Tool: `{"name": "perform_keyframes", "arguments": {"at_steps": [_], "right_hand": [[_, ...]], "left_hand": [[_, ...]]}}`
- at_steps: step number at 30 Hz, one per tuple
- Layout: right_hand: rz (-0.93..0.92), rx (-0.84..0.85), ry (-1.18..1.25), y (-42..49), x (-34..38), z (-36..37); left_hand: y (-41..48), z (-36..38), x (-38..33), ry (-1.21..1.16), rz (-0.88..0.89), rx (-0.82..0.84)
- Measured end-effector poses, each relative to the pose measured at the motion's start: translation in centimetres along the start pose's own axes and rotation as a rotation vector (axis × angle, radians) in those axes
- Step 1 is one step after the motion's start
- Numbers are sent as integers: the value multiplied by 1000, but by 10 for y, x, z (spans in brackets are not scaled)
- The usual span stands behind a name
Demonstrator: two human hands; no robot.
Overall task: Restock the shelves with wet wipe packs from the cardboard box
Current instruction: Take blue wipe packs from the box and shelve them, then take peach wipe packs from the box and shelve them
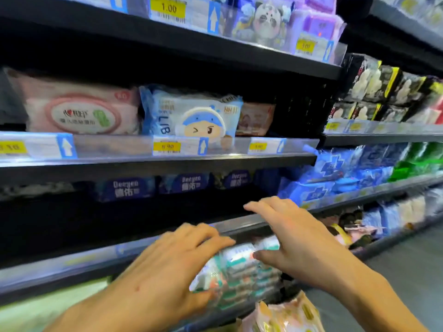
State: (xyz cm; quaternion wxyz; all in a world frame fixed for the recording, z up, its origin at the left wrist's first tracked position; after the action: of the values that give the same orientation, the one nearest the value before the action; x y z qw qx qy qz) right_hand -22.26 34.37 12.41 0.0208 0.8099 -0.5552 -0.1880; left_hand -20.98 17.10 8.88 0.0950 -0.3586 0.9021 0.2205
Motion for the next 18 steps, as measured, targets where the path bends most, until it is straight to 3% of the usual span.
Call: {"name": "perform_keyframes", "arguments": {"at_steps": [18], "right_hand": [[135,489,108,-108,-27,158]], "left_hand": [[-13,173,33,-326,-103,434]]}}
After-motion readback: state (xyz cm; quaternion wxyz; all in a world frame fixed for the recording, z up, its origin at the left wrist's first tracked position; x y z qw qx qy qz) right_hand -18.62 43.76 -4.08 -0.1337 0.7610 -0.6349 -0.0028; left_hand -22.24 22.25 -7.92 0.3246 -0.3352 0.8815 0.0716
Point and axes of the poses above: each hand's wrist, its own y-axis towards the middle knuckle, its own z-axis out of the palm, x = y × z, the point moved 7 cm from there along y, towards the middle knuckle, and after that the axes turned 14 degrees about -y, right-handed, at the moved point
